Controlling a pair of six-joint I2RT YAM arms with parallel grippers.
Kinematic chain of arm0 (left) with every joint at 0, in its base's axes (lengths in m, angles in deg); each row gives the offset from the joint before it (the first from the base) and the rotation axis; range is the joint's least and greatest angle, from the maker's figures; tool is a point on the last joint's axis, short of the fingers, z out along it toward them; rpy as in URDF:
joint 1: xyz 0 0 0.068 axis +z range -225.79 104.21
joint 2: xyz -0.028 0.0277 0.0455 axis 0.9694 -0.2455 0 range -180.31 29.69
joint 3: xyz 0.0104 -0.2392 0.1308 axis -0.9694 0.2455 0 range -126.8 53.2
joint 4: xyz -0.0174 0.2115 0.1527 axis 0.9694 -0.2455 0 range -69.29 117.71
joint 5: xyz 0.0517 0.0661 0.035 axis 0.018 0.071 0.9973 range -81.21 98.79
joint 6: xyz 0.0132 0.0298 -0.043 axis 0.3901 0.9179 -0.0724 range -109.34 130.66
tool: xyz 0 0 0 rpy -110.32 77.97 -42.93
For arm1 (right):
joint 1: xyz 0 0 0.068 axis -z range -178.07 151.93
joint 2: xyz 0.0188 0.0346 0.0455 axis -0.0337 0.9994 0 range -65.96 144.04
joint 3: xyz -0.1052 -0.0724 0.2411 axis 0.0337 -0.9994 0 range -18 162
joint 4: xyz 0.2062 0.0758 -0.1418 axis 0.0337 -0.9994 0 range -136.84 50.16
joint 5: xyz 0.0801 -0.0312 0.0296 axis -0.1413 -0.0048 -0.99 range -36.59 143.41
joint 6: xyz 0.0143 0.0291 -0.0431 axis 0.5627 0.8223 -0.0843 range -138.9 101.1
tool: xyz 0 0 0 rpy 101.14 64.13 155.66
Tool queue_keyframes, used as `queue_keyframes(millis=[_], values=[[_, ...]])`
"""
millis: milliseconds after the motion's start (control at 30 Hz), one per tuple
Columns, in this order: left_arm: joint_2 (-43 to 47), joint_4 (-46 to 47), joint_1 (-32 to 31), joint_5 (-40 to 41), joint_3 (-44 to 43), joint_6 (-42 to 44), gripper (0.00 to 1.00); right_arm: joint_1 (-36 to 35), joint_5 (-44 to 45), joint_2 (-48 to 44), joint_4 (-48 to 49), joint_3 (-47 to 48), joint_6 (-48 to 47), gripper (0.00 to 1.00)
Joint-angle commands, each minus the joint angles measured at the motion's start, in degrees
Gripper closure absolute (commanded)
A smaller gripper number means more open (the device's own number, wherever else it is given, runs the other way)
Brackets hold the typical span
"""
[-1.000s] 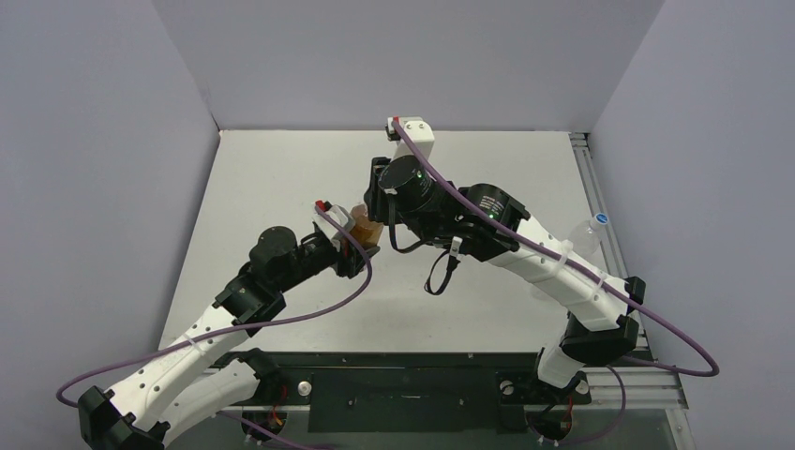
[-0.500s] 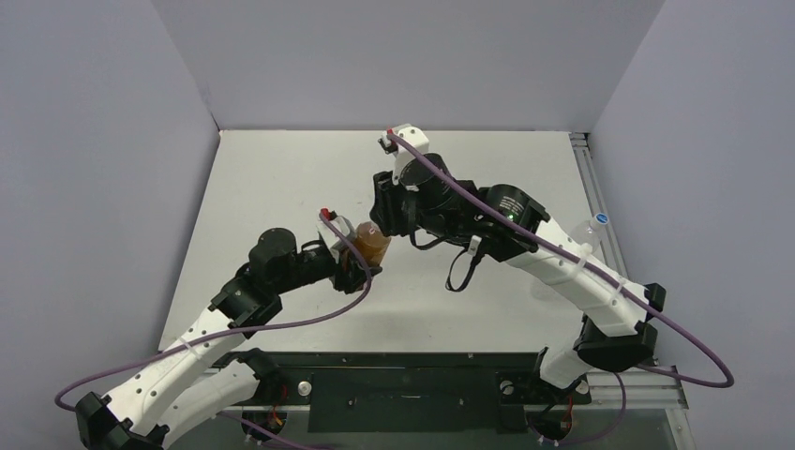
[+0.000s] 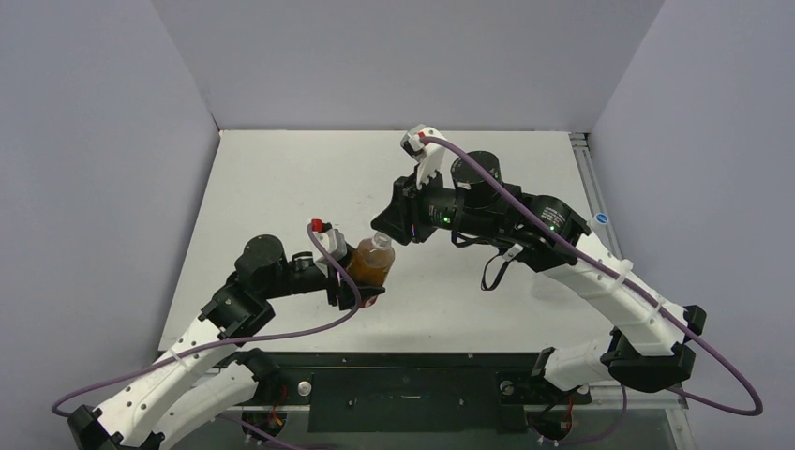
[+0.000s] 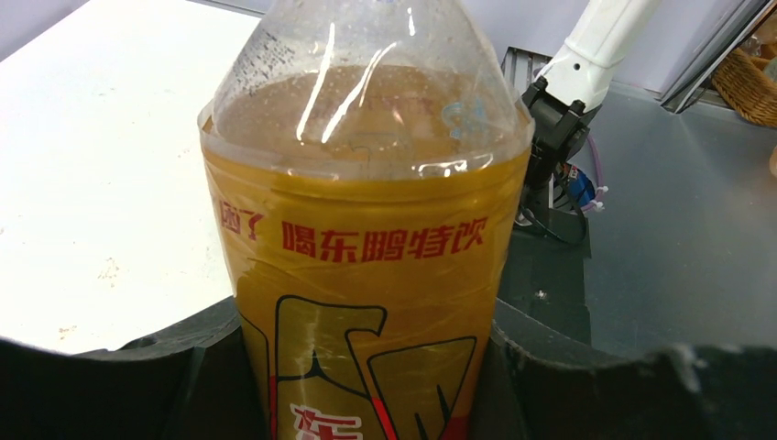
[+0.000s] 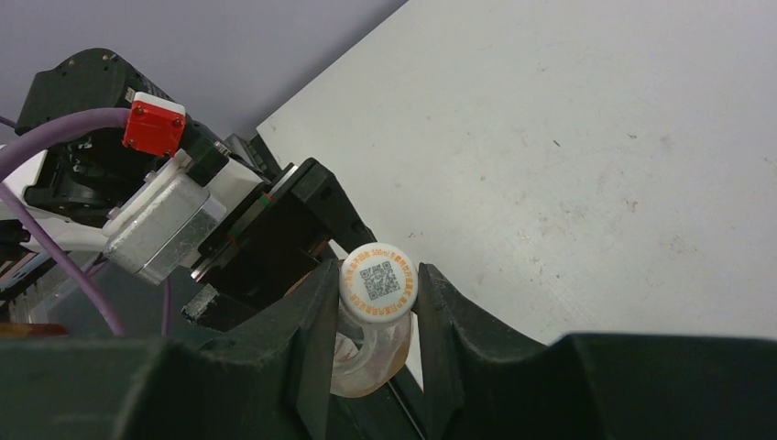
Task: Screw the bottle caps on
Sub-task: Screw the bottle cap onto the plastic bottle.
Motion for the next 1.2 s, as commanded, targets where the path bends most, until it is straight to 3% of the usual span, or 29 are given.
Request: queue_keyframes(millis=[0,700,1167], values=[[0.1,6.5,0.1,-0.1,-1.2,-2.0,1.0,0.7,-3.9,-2.4,4.9,-1.7,1.2,1.0],[-1.6,8.6,1.7,0.5,-0.3,-3.1,1.0,1.0,-8.1,-5.2,6.0,-5.4,0.7,1.0],[-4.5,10.9,1.8,-3.1,-2.4,-7.0,1.0,-1.8,-3.0,-3.9,4.9,-6.7,-2.4,1.0]])
